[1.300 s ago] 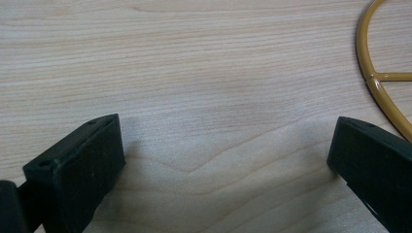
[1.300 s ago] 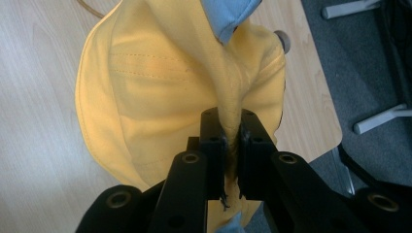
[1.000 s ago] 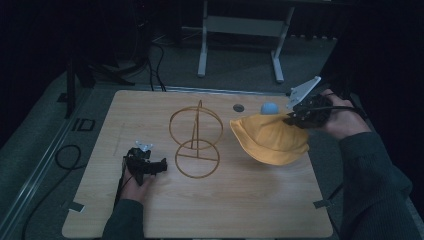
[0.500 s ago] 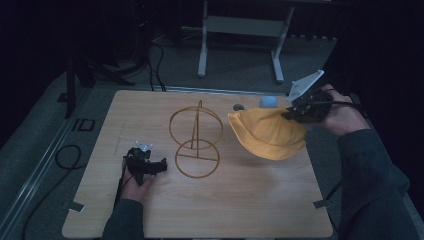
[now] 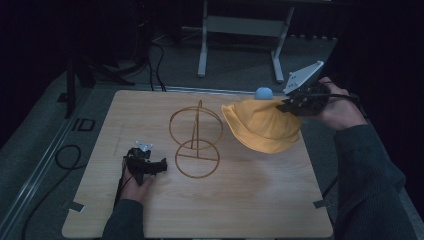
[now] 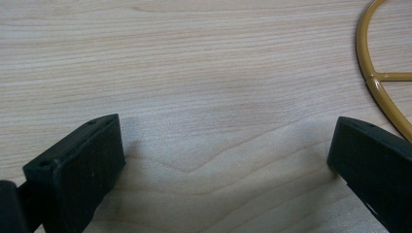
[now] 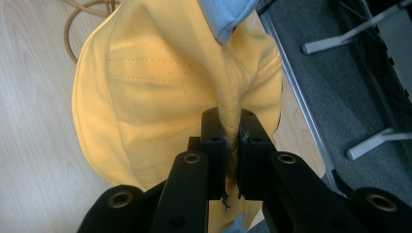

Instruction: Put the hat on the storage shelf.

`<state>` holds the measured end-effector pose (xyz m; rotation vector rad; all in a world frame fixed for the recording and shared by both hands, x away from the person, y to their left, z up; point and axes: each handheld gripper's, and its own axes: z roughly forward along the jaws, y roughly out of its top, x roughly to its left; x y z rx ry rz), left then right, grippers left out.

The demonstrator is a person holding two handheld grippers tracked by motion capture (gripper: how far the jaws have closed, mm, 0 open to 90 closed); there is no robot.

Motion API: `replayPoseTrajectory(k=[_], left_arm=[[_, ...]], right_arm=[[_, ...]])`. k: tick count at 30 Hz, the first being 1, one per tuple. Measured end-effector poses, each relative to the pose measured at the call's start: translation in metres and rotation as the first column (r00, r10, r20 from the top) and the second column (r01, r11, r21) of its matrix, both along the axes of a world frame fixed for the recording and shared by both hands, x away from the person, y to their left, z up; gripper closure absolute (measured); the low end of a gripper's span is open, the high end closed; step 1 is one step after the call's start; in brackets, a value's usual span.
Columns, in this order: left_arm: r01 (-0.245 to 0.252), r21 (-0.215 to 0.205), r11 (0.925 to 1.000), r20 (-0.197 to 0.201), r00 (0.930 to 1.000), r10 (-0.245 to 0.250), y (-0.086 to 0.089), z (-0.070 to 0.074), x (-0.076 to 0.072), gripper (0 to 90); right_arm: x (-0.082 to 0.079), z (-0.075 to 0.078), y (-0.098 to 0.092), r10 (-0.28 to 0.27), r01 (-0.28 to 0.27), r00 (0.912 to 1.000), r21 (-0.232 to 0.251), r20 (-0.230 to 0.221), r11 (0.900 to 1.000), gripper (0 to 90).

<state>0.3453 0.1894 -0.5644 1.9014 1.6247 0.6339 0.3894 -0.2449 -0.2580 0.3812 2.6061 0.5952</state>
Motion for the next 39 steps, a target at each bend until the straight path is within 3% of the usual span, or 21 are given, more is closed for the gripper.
replayPoseTrajectory(k=[18, 34, 39], left_arm=[[0.001, -0.001, 1.0, 0.0, 1.0, -0.001, 0.0, 0.0, 0.0, 0.0], [0.001, -0.001, 1.0, -0.001, 1.0, -0.001, 0.0, 0.0, 0.0, 0.0], [0.001, -0.001, 1.0, 0.0, 1.0, -0.001, 0.0, 0.0, 0.0, 0.0]], right_arm=[[0.003, 0.012, 0.027, 0.049, -0.05, 0.9986, 0.031, 0.022, 0.998, 84.1], [0.007, 0.018, 0.04, 0.063, -0.065, 0.9975, 0.056, 0.031, 0.996, 84.1], [0.007, 0.021, 0.048, 0.075, -0.077, 0.9964, 0.045, 0.04, 0.996, 84.1]])
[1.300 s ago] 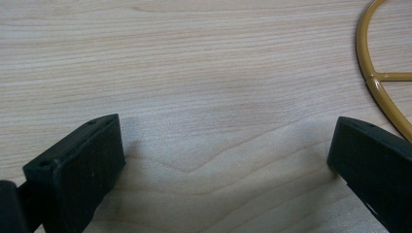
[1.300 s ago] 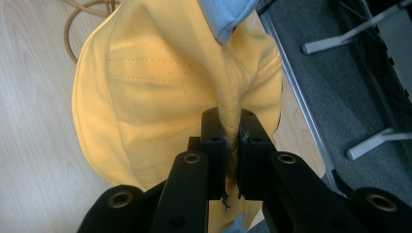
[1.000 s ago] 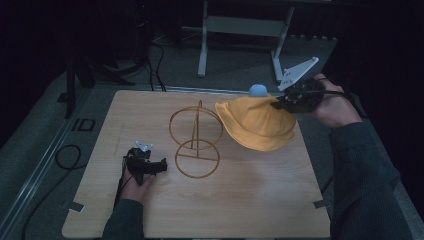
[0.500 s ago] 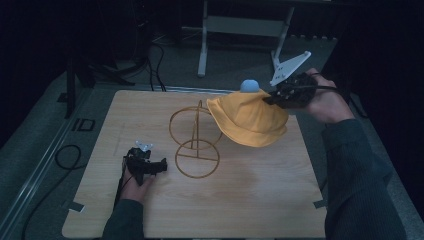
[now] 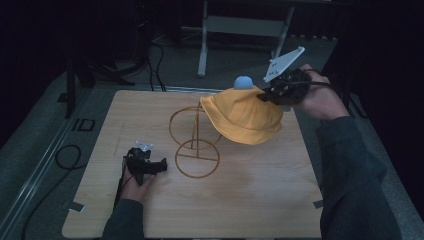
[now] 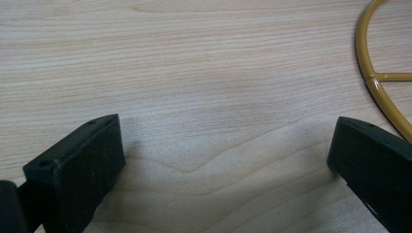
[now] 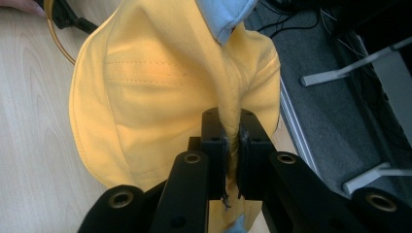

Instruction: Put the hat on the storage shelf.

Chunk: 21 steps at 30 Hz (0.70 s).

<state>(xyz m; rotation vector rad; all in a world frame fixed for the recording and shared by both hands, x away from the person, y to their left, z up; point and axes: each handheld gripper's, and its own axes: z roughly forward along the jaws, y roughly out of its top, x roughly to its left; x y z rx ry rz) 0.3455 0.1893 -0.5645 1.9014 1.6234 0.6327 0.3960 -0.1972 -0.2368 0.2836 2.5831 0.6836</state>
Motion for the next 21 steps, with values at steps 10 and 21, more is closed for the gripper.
replayPoseTrajectory(k=[10, 21], left_arm=[[0.0, -0.001, 1.0, 0.0, 1.0, 0.0, 0.0, 0.0, 0.0, 0.0], [0.0, 0.0, 1.0, 0.0, 1.0, 0.0, 0.0, 0.0, 0.0, 0.0]], right_arm=[[-0.001, 0.007, 0.01, 0.021, -0.021, 0.9997, -0.004, 0.01, 1.0, 84.1], [-0.002, 0.011, 0.028, 0.055, -0.055, 0.9983, 0.004, 0.02, 0.998, 84.1]])
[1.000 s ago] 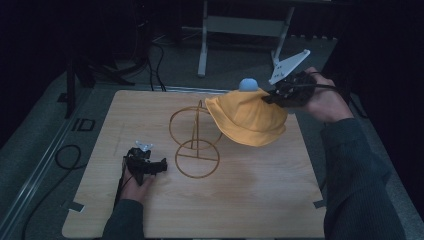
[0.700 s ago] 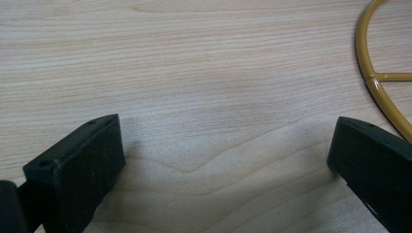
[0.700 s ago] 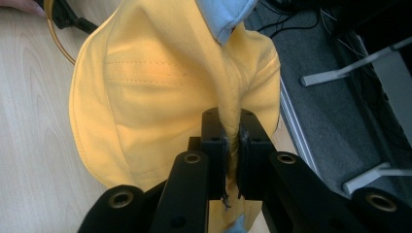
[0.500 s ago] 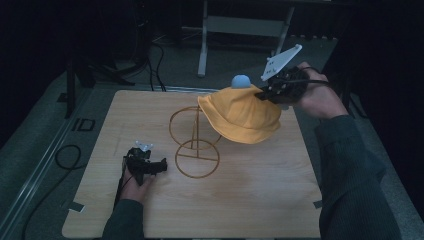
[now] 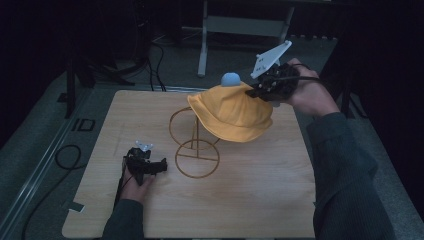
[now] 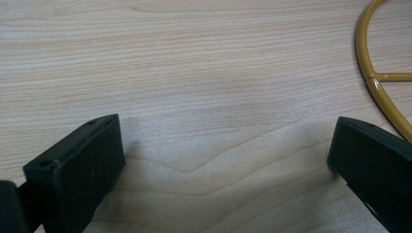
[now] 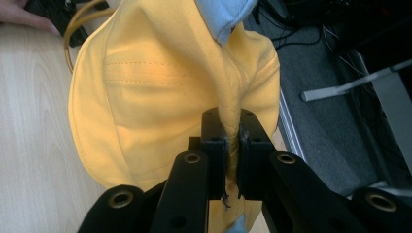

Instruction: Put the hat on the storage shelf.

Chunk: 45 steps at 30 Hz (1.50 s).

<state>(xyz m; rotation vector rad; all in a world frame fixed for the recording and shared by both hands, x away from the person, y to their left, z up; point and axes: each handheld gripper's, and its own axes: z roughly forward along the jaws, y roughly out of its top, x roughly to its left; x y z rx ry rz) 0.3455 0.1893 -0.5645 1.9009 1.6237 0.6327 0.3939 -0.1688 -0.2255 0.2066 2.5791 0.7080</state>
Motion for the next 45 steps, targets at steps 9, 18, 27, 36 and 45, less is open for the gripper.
replayPoseTrajectory(k=[9, 18, 27, 36, 45], left_arm=[[0.001, 0.0, 1.0, -0.002, 1.0, -0.001, 0.0, 0.0, 0.0, 0.0], [0.002, 0.001, 1.0, -0.001, 1.0, -0.002, 0.0, 0.0, 0.0, 0.0], [0.002, 0.001, 1.0, -0.002, 1.0, -0.002, 0.0, 0.0, 0.0, 0.0], [0.002, 0.002, 1.0, -0.002, 1.0, -0.002, 0.0, 0.0, 0.0, 0.0], [0.002, 0.001, 1.0, -0.002, 1.0, -0.002, 0.0, 0.0, 0.0, 0.0]], right_arm=[[0.001, -0.001, 0.025, 0.033, -0.033, 0.9994, -0.025, -0.006, 0.999, 84.0], [0.003, -0.004, 0.045, 0.068, -0.068, 0.9977, -0.019, -0.01, 0.998, 83.7], [0.003, -0.007, 0.067, 0.103, -0.103, 0.9945, -0.033, -0.021, 0.994, 82.7], [0.002, -0.009, 0.092, 0.132, -0.133, 0.9909, -0.034, -0.027, 0.991, 82.6], [0.003, -0.017, 0.114, 0.156, -0.157, 0.9872, -0.03, -0.032, 0.987, 76.2]])
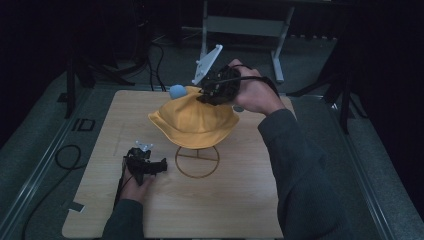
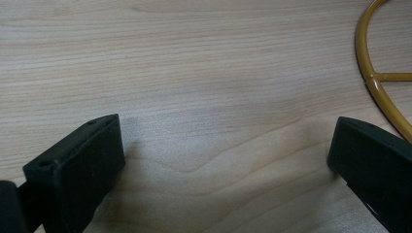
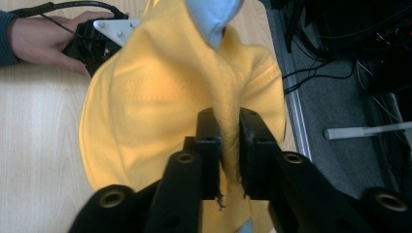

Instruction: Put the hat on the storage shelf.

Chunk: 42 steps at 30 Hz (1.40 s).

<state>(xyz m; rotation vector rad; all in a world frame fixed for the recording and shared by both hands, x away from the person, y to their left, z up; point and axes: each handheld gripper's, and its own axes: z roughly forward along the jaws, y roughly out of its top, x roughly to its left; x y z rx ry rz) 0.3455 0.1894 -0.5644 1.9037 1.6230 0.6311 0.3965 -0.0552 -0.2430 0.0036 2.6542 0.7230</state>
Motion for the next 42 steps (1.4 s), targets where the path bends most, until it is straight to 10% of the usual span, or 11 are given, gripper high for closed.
replayPoseTrajectory(k=[25, 42], left_arm=[[-0.002, -0.003, 1.0, 0.003, 1.0, 0.003, 0.0, 0.0, 0.0, 0.0], [-0.003, -0.003, 1.0, 0.003, 1.0, 0.003, 0.0, 0.0, 0.0, 0.0]], right_arm=[[0.002, 0.006, -0.027, -0.12, 0.121, 0.9924, 0.034, -0.025, 0.992, 34.2], [-0.004, 0.005, -0.034, -0.14, 0.14, 0.9902, -0.002, 0.004, 0.99, 29.2]])
